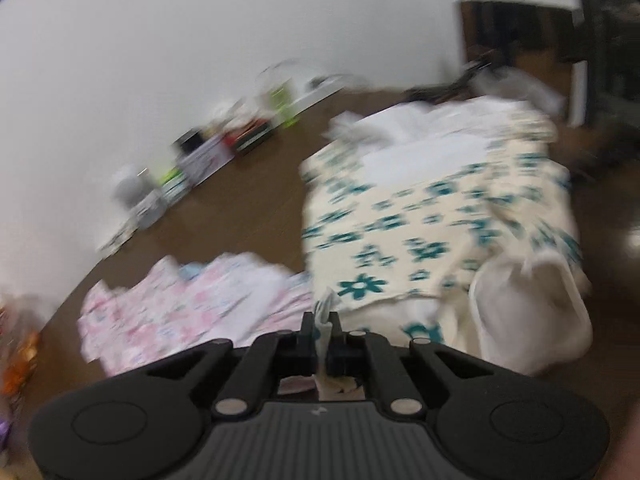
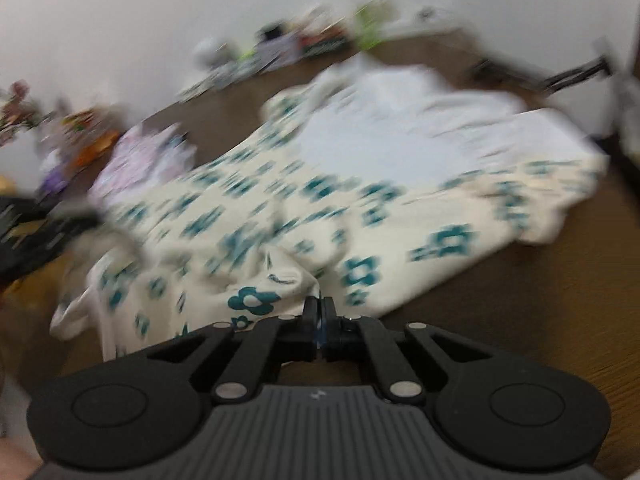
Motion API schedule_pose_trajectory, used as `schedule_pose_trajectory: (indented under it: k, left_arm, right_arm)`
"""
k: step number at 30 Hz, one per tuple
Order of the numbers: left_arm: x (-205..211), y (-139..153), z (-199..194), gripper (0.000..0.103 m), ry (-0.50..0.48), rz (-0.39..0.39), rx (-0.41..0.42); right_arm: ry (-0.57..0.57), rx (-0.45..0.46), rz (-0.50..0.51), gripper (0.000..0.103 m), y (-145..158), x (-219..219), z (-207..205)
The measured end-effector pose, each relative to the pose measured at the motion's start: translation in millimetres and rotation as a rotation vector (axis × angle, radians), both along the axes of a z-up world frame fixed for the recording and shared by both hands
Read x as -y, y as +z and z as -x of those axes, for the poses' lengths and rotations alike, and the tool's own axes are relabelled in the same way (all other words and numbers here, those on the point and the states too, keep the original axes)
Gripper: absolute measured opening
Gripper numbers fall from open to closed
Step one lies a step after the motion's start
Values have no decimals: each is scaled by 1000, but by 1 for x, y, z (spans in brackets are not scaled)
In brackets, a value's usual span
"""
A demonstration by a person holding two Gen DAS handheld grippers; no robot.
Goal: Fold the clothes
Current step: 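Lay the shirt flat on the table and open both grippers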
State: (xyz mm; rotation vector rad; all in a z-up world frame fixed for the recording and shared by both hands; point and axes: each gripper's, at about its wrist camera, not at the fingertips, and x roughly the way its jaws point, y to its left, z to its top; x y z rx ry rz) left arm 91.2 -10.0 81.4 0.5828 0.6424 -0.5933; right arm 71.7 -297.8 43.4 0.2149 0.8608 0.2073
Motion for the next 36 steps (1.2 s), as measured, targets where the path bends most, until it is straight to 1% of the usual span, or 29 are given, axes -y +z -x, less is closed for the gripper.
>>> schedule_pose_trajectory:
  k: [4, 5, 7, 8, 9, 10, 11, 12, 13, 14, 15, 17, 18, 20, 22, 24, 26, 28, 31, 36]
  left_arm:
    - [20, -9, 19, 4, -79, 34, -39]
    - [25, -12, 23, 4, -98, 42, -50]
    - [35, -17, 31, 4, -135, 57, -71]
    - [37, -22, 27, 4, -111, 56, -85]
    - [37, -29, 18, 5, -68, 52, -102]
    - [36, -36, 7, 5, -14, 52, -122]
    - [34, -42, -2, 11, 31, 57, -141]
    - [32, -45, -8, 22, 58, 65, -159]
    - [29, -48, -13, 31, 82, 69, -174]
    - [26, -47, -11, 46, 90, 73, -168]
    - [23, -44, -7, 54, 91, 79, -152]
    - [18, -38, 3, 62, 82, 92, -120]
    - [16, -34, 9, 66, 67, 101, -105]
    - [13, -26, 25, 71, 32, 113, -77]
    - [17, -23, 44, 71, -23, 107, -66]
    - [22, -25, 63, 71, -83, 88, -68]
    - [28, -30, 80, 71, -137, 66, -72]
    - [34, -37, 95, 71, -173, 46, -78]
    - [36, -45, 109, 71, -201, 36, -95]
    - [36, -60, 117, 71, -180, 17, -122]
  right_arm:
    - [-143, 84, 74, 1, 19, 44, -2]
    - [-157, 90, 79, 1, 19, 50, -3]
    - [-159, 71, 60, 2, 9, 54, -2]
    - [-159, 61, 50, 2, 3, 55, -1]
    - [-147, 46, 40, 3, -5, 52, 1]
    - [-135, 37, 31, 6, -12, 49, 3]
    - [-129, 34, 20, 11, -17, 47, 7]
    - [-134, 38, 5, 16, -18, 47, 12]
    - [-142, 43, -9, 31, -19, 47, 17]
    - [-141, 55, -15, 43, -17, 48, 27]
    - [-137, 68, -19, 44, -15, 50, 37]
    - [-131, 95, -26, 45, -10, 53, 58]
    - [-100, 103, -16, 45, -8, 50, 70]
    - [-26, 116, 9, 48, -3, 43, 92]
    - [66, 110, 76, 48, -3, 24, 110]
    - [144, 97, 130, 48, -6, 2, 122]
    - [176, 81, 152, 51, -11, -12, 129]
    - [171, 69, 160, 54, -17, -18, 132]
    - [145, 52, 136, 54, -22, -15, 133]
    - [123, 52, 89, 54, -29, -11, 135]
